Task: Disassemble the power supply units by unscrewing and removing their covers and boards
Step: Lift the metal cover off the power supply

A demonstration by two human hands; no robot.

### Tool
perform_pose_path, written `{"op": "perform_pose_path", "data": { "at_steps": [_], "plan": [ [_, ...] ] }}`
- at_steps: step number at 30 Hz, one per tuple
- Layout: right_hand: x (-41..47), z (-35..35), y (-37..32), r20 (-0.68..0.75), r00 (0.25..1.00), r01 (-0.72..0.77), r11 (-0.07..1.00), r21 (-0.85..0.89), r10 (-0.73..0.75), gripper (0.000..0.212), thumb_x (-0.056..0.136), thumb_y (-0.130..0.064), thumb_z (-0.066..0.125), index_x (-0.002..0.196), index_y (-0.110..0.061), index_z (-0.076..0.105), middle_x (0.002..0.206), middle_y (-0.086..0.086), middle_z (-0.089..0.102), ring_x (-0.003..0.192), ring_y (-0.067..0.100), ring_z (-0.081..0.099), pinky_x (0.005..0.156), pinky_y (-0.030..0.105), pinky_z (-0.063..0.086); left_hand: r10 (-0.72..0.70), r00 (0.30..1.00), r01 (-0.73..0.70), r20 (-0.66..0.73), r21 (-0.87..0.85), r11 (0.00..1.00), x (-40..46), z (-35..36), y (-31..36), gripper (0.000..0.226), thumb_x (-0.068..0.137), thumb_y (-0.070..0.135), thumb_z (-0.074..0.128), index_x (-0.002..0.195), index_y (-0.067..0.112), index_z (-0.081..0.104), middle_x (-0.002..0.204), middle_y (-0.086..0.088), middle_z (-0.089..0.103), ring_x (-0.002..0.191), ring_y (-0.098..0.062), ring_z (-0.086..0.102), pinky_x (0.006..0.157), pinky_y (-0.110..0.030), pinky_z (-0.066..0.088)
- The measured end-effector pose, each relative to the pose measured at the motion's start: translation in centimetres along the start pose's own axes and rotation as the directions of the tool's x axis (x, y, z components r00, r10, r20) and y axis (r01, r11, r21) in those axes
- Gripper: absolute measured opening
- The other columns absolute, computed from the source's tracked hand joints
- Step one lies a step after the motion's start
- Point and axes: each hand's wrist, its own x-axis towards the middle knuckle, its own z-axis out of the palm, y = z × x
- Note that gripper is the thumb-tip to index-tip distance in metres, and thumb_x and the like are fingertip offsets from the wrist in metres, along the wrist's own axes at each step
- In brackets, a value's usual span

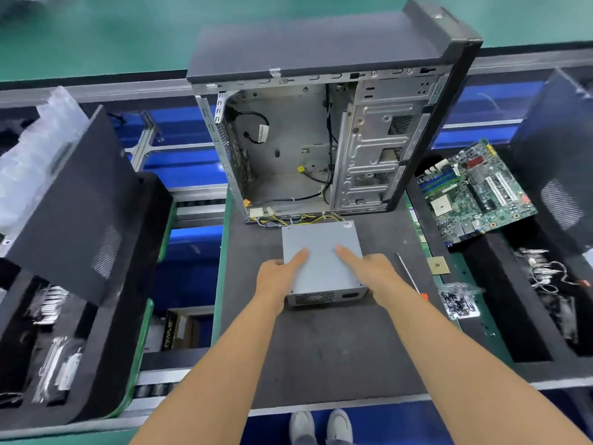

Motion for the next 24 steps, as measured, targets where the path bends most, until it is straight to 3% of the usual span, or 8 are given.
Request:
{"op": "perform_pose_path", "data": {
  "at_steps": [3, 7, 12, 16, 21, 24],
  "plan": [
    [0.2, -0.2, -0.1, -0.020, 1.000, 0.003, 0.999, -0.038, -0.004, 0.074, 0.066, -0.073, 0.073, 0.093, -0.004, 0.074, 0.098, 0.008, 0.075, 0.093, 0.026, 0.070, 0.081, 0.036, 0.054, 0.005, 1.000, -0.006, 0.024, 0.035, 0.999, 0.7, -0.3, 0.3, 0.042, 0.073, 0.049, 0.085, 0.070, 0.011, 0.066, 0.068, 0.005, 0.074, 0.051, -0.008, 0.065, 0.047, -0.019, 0.047],
    [0.6, -0.6, -0.3, 0.003, 1.000, 0.006, 0.997, -0.074, -0.006, 0.085, 0.070, -0.073, 0.070, 0.106, 0.005, 0.069, 0.108, 0.016, 0.072, 0.091, 0.030, 0.069, 0.070, 0.033, 0.045, 0.030, 0.999, -0.032, 0.023, 0.082, 0.996, 1.0, -0.1, 0.3, 0.048, 0.076, 0.047, 0.083, 0.056, 0.015, 0.053, 0.047, 0.011, 0.060, 0.037, -0.003, 0.054, 0.036, -0.014, 0.036],
    [0.6, -0.6, -0.3, 0.025, 1.000, 0.014, 0.997, -0.077, -0.012, 0.081, 0.072, -0.073, 0.068, 0.101, 0.002, 0.067, 0.107, 0.015, 0.071, 0.101, 0.033, 0.067, 0.074, 0.035, 0.046, 0.008, 0.999, -0.012, 0.034, 0.120, 0.993, 0.8, -0.3, 0.5, 0.045, 0.077, 0.049, 0.081, 0.061, 0.014, 0.059, 0.061, 0.006, 0.069, 0.053, -0.010, 0.063, 0.045, -0.019, 0.043],
    [0.5, -0.7, -0.4, 0.053, 0.999, 0.007, 0.999, -0.053, -0.004, 0.071, 0.075, -0.071, 0.068, 0.101, -0.005, 0.065, 0.105, 0.007, 0.071, 0.098, 0.028, 0.067, 0.082, 0.037, 0.050, -0.005, 0.999, 0.000, 0.052, 0.100, 0.995, 0.6, -0.3, 0.7, 0.050, 0.076, 0.050, 0.080, 0.086, 0.002, 0.072, 0.089, -0.006, 0.077, 0.080, -0.023, 0.073, 0.066, -0.030, 0.052],
    [0.6, -0.8, -0.7, 0.076, 0.997, -0.007, 0.998, -0.058, 0.011, 0.072, 0.076, -0.070, 0.067, 0.108, -0.005, 0.063, 0.107, 0.005, 0.071, 0.094, 0.025, 0.066, 0.080, 0.035, 0.052, -0.018, 0.998, 0.011, 0.064, 0.113, 0.994, 0.6, 0.0, 1.0, 0.044, 0.080, 0.050, 0.075, 0.090, 0.008, 0.070, 0.096, -0.005, 0.075, 0.083, -0.021, 0.071, 0.062, -0.028, 0.049],
    [0.6, -0.6, -0.5, 0.060, 0.998, -0.004, 0.997, -0.074, 0.008, 0.069, 0.077, -0.070, 0.066, 0.104, -0.007, 0.064, 0.106, 0.006, 0.071, 0.098, 0.027, 0.067, 0.089, 0.041, 0.054, -0.040, 0.995, 0.028, 0.086, 0.131, 0.991, 0.8, 0.2, 1.2, 0.052, 0.082, 0.053, 0.071, 0.110, 0.009, 0.065, 0.108, -0.004, 0.072, 0.091, -0.020, 0.068, 0.064, -0.029, 0.047]
  ]
}}
